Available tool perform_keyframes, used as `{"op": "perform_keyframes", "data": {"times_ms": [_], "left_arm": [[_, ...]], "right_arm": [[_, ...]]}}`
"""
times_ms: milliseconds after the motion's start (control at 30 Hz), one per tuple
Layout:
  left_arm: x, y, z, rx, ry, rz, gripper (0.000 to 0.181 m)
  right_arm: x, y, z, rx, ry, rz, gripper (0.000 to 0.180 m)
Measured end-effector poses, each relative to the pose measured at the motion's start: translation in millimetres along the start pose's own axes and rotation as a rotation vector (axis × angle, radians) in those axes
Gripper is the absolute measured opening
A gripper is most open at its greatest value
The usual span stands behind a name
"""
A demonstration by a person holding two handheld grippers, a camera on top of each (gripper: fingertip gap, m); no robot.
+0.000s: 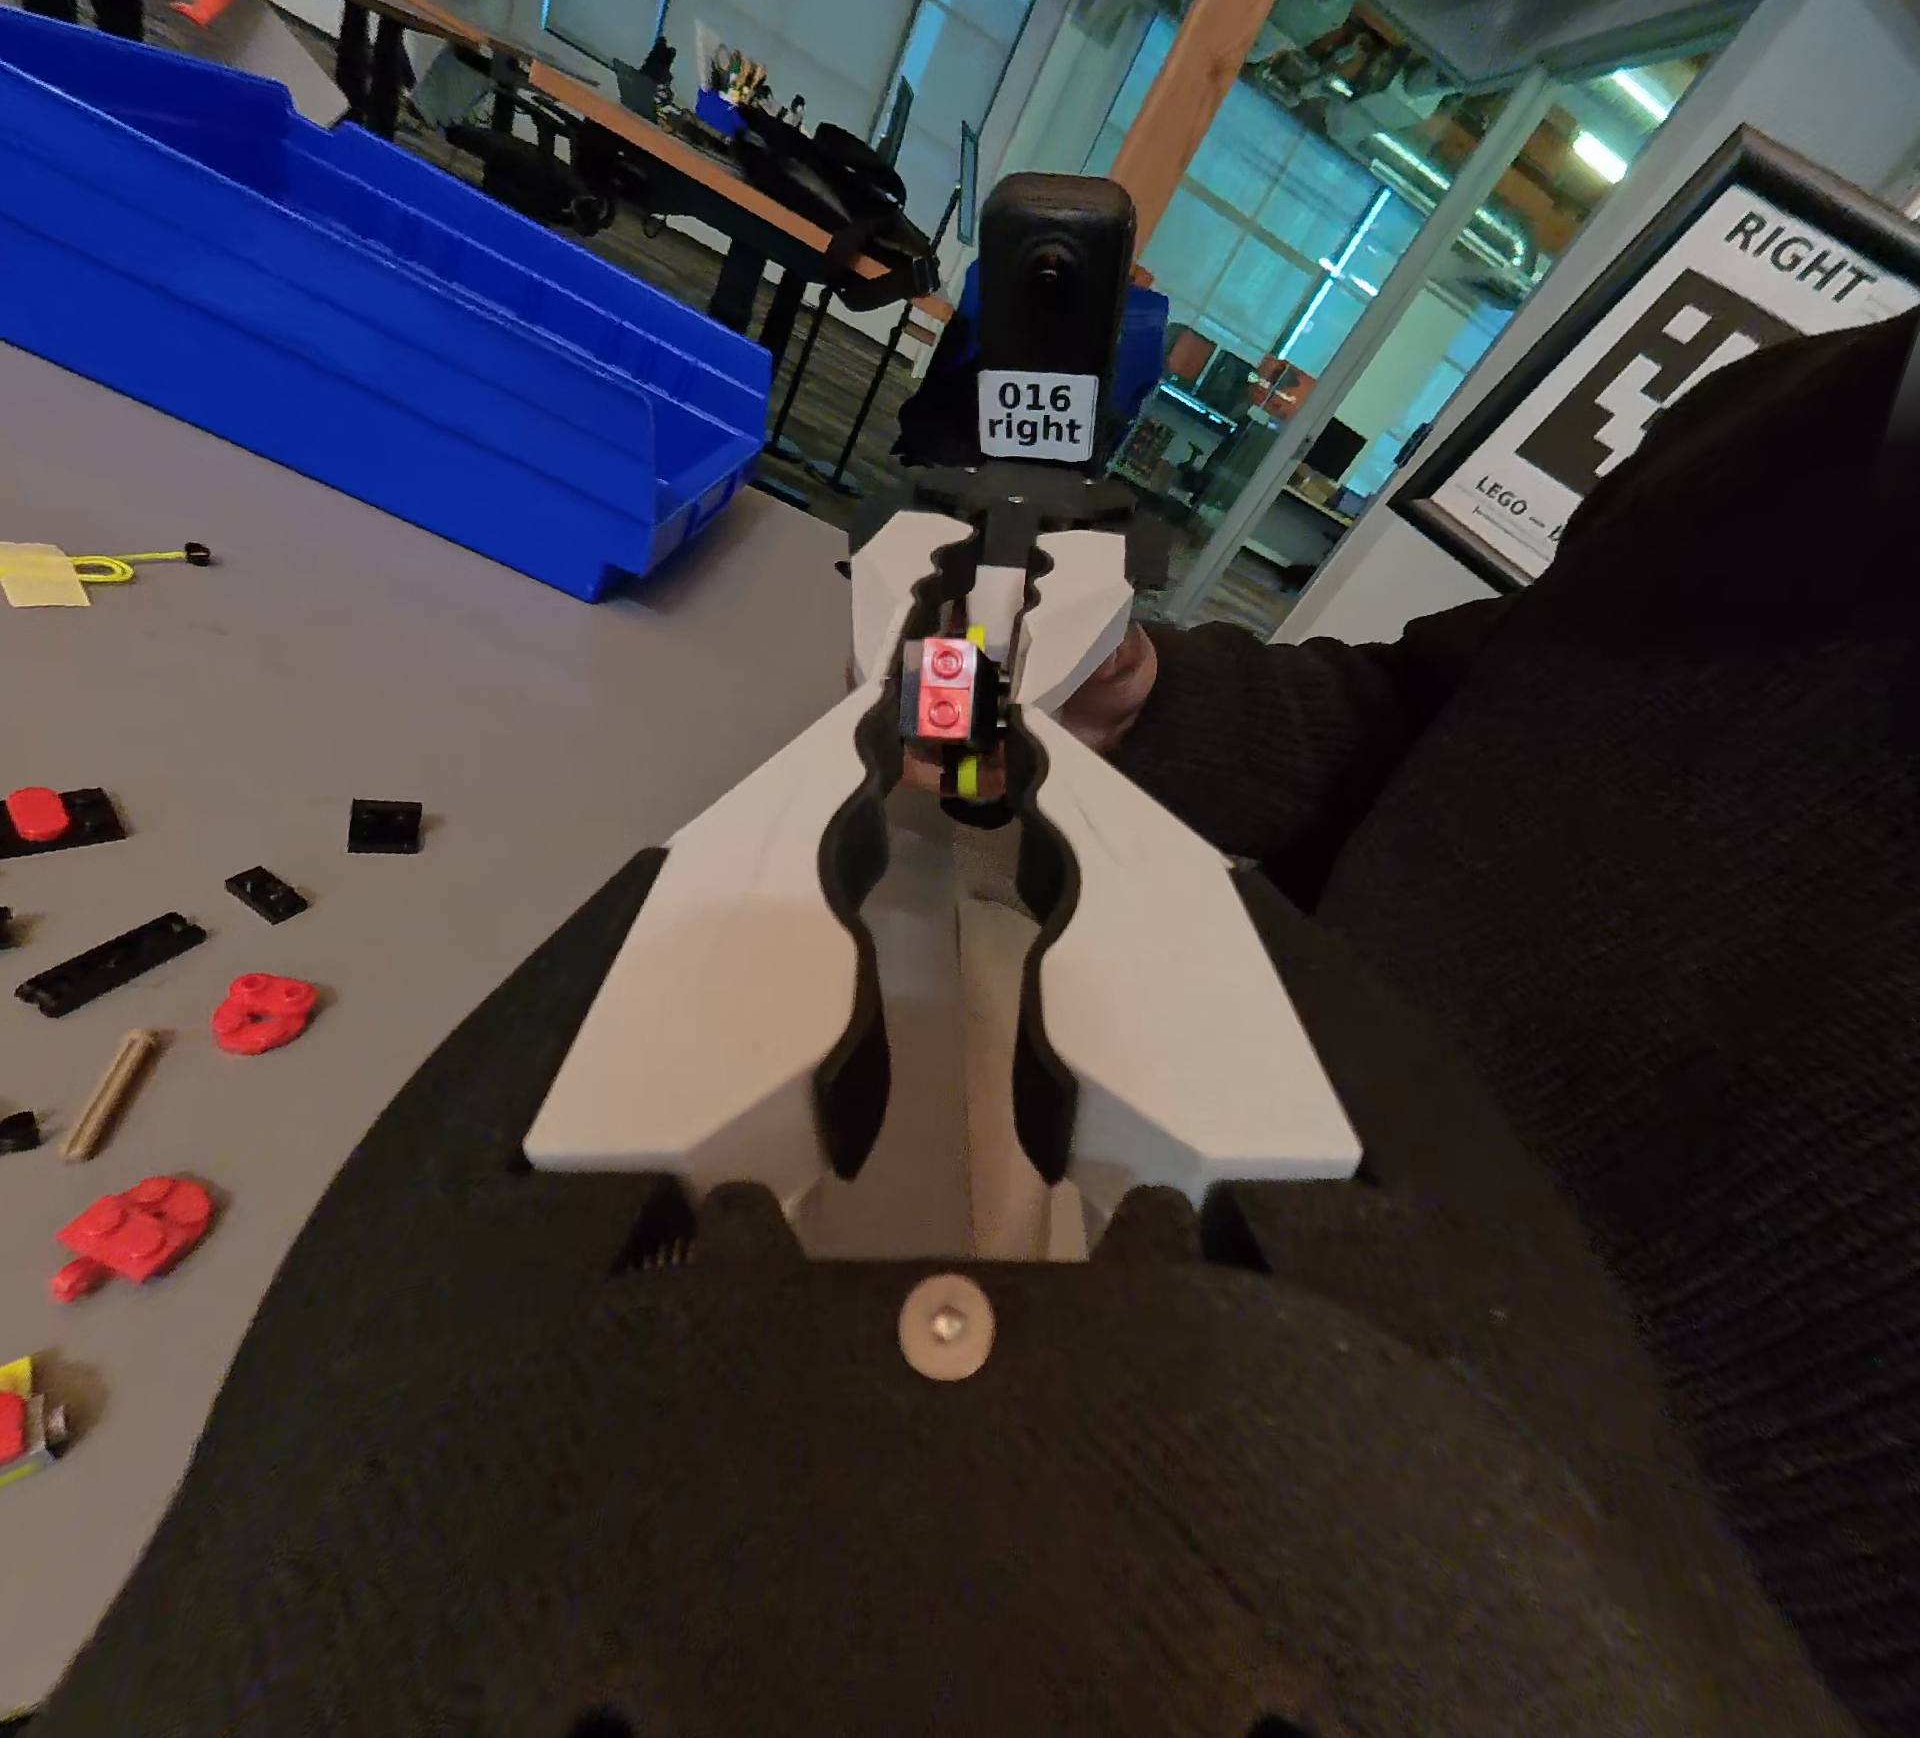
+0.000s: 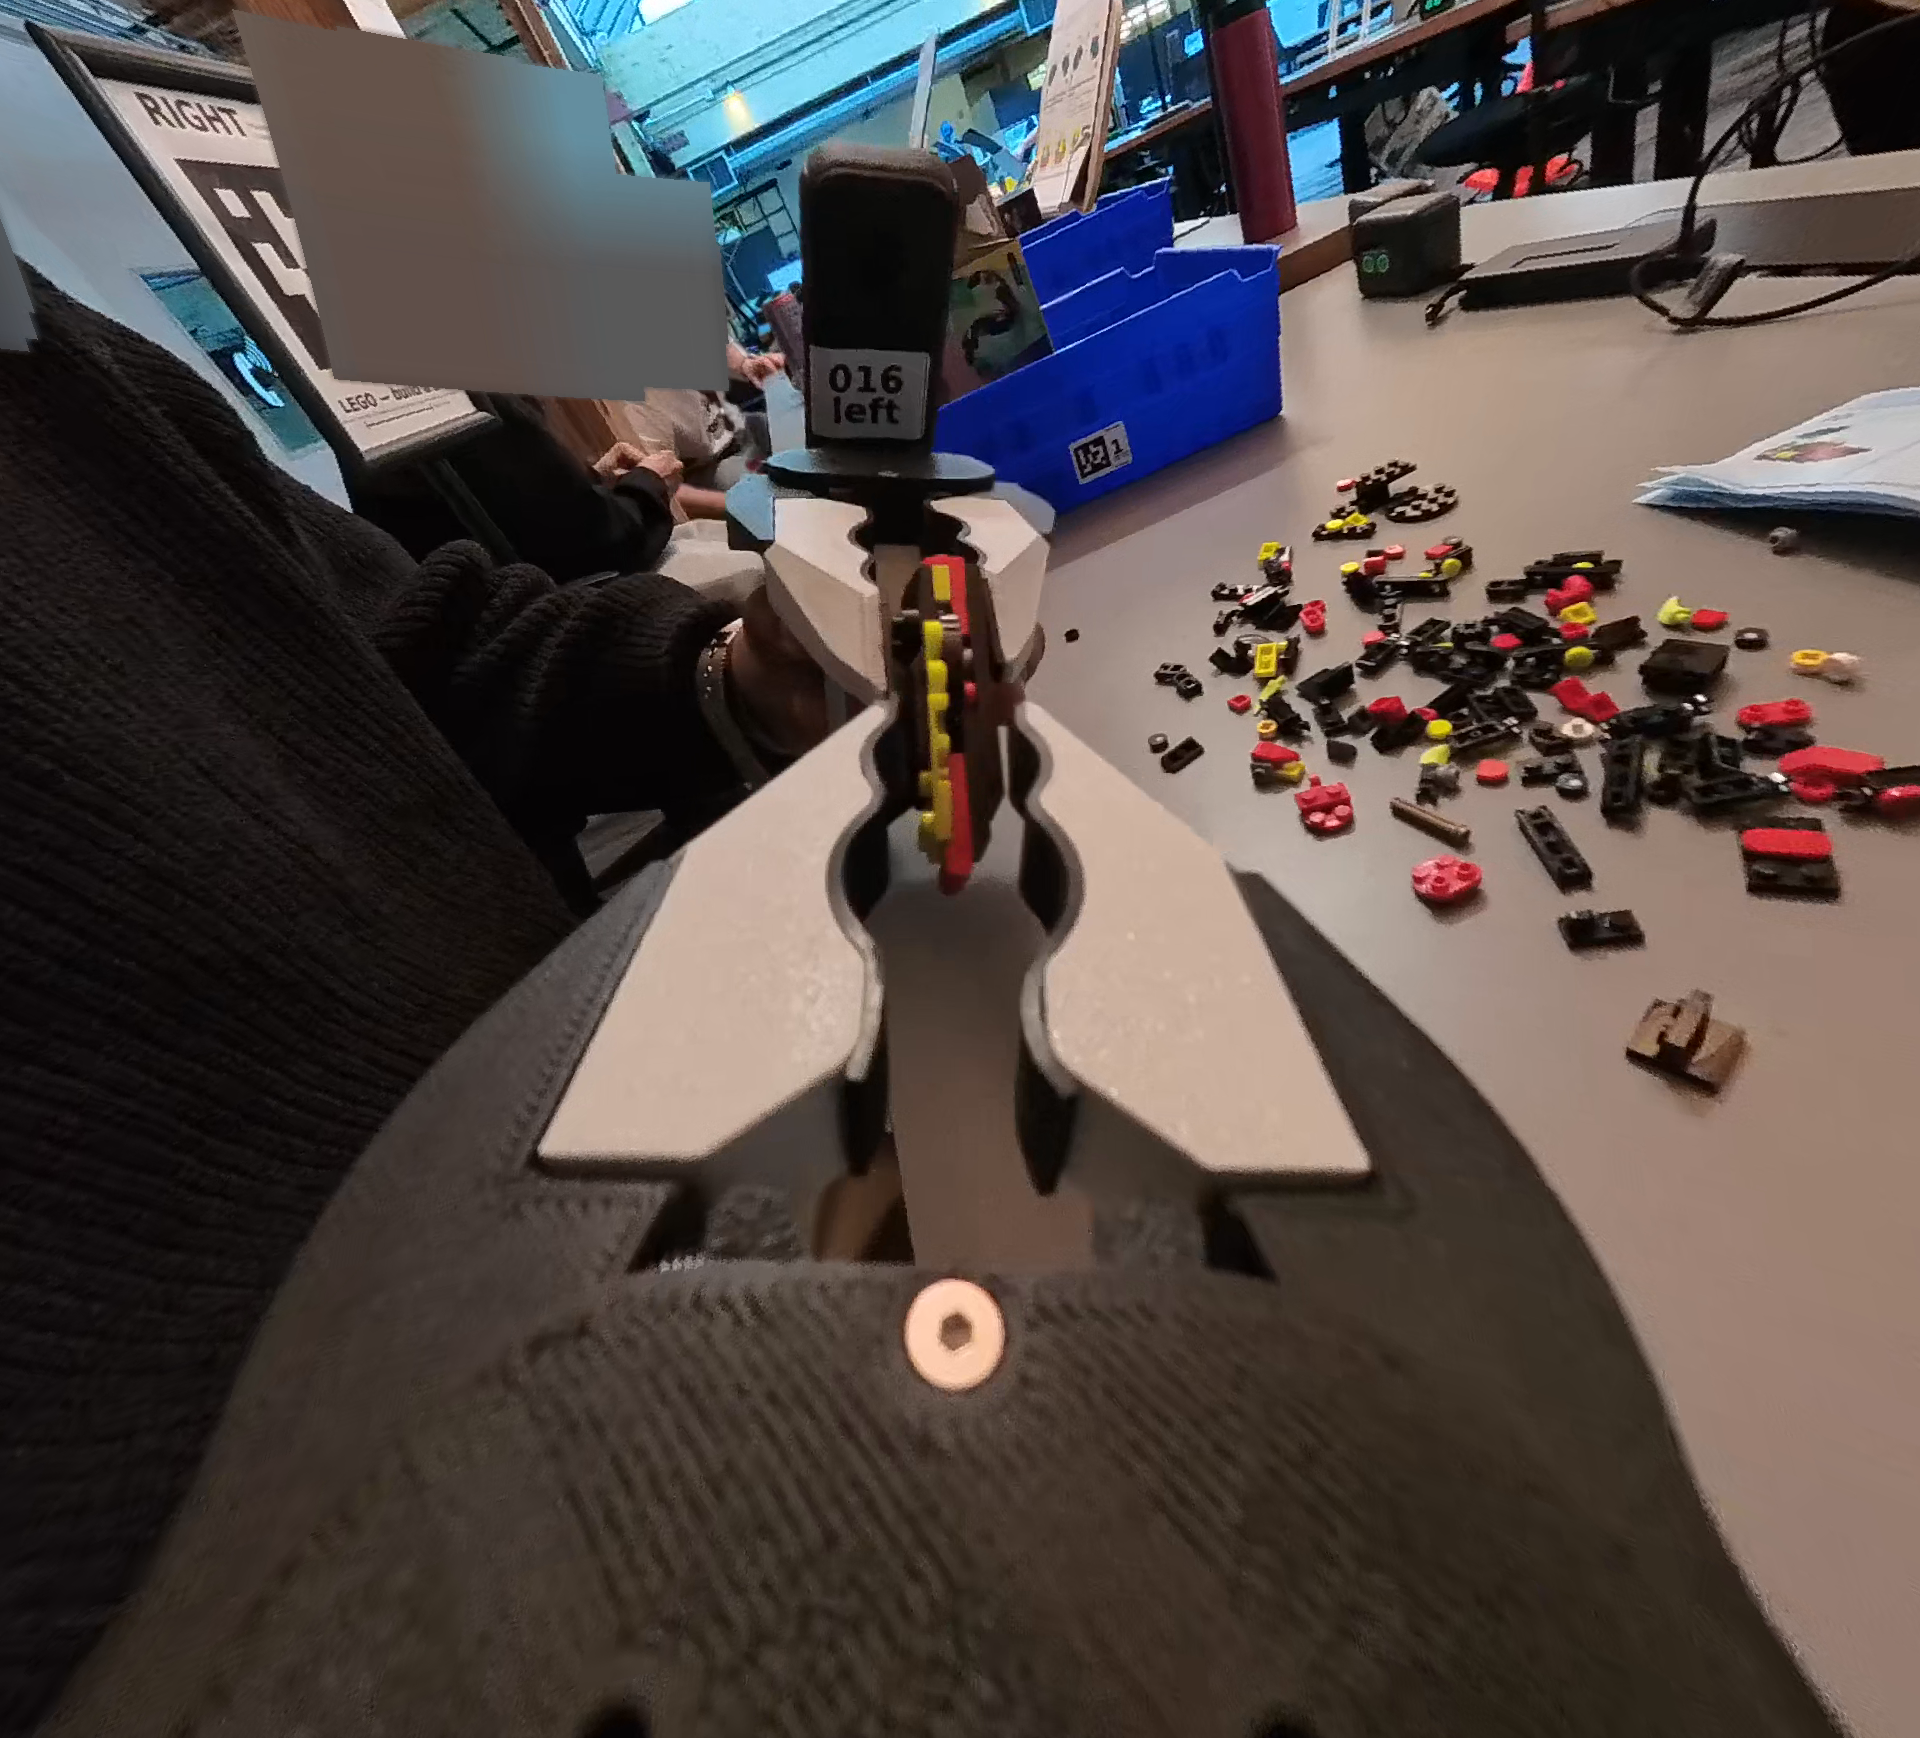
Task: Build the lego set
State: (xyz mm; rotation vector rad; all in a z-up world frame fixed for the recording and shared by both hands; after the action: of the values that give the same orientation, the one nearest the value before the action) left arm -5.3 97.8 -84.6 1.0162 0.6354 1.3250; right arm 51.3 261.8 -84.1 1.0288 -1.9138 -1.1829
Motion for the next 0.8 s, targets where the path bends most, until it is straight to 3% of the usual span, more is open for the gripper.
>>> {"op": "perform_keyframes", "data": {"times_ms": [400,433,500,800], "left_arm": [[-2.1,4.4,2.1,0.034,-0.013,0.031,0.016],[-2.0,4.5,1.8,0.044,-0.007,0.029,0.016],[-3.0,5.1,0.6,0.045,0.005,0.041,0.016],[-2.8,5.7,0.4,0.034,0.013,0.050,0.016]], "right_arm": [[3.8,4.8,-4.7,-0.041,-0.013,0.006,0.016],[3.5,4.3,-4.3,-0.055,-0.032,0.013,0.018],[3.3,3.3,-3.1,-0.086,-0.081,0.029,0.039],[2.1,2.0,0.7,-0.017,-0.070,0.059,0.042]]}}
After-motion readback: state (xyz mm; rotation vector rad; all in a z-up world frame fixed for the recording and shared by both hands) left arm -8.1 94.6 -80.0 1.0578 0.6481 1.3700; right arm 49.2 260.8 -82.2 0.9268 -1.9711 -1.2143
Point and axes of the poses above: each gripper's, where its closed fingertips meet, x out along the fingers, y out of its top, z = x × y across the jaws, the point moved 9 cm from there along -x, back along the fingers, and after that the axes turned 10 degrees about z, right-handed, at the moved point
